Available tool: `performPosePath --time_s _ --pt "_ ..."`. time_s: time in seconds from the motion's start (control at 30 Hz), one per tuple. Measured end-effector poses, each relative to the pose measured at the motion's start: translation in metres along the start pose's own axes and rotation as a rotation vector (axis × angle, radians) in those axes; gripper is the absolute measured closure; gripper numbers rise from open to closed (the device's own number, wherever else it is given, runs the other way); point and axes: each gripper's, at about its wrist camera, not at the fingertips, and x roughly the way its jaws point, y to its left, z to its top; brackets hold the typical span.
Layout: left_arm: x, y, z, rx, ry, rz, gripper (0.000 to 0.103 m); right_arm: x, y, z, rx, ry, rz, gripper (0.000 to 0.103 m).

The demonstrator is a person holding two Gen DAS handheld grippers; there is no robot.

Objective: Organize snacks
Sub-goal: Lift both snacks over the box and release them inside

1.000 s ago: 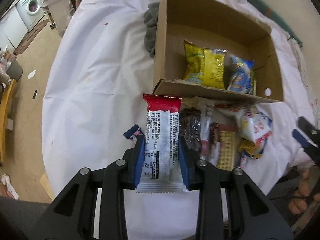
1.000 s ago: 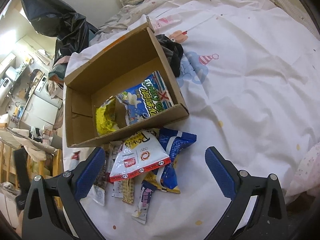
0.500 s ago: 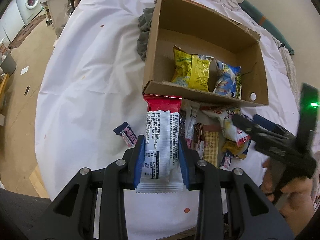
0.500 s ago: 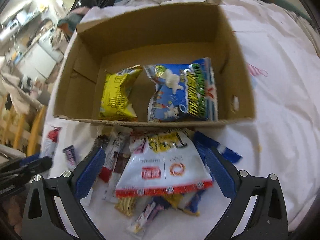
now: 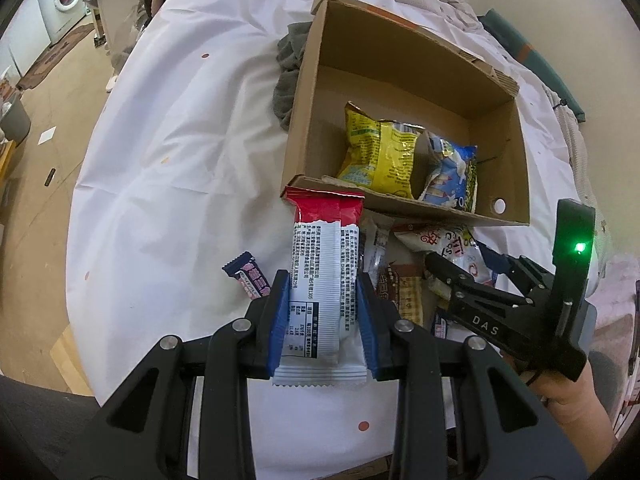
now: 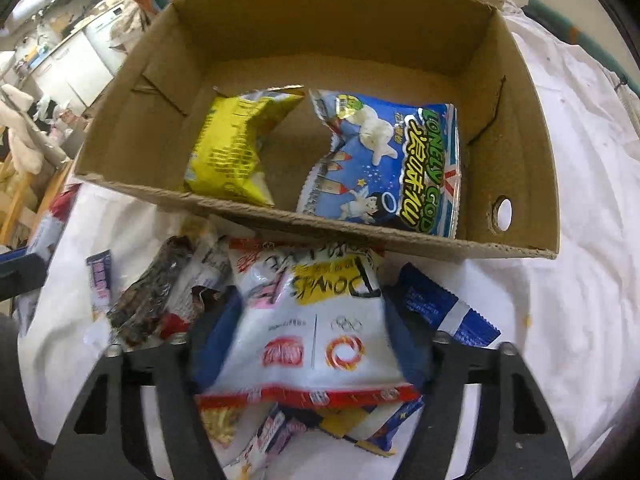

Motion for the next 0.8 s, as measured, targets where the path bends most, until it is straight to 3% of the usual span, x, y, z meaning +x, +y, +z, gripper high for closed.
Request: performPosePath --time_s 0.2,0.63,0.8 --pt "0.001 0.001 -0.001 0.003 -0.006 0.024 0.075 -0.017 0.0 -0.009 0.005 -0.008 0.019 0.052" --pt "-0.007 0.006 -0.004 0.018 -0.064 0.105 0.075 -0.08 -0.013 -0.033 0.063 -0.085 0.114 0.052" --pt "-0.019 0.005 -0.002 0.015 -0.087 0.1 0.075 -0.104 -0.008 -0.038 0.07 -0.16 0.139 0.052"
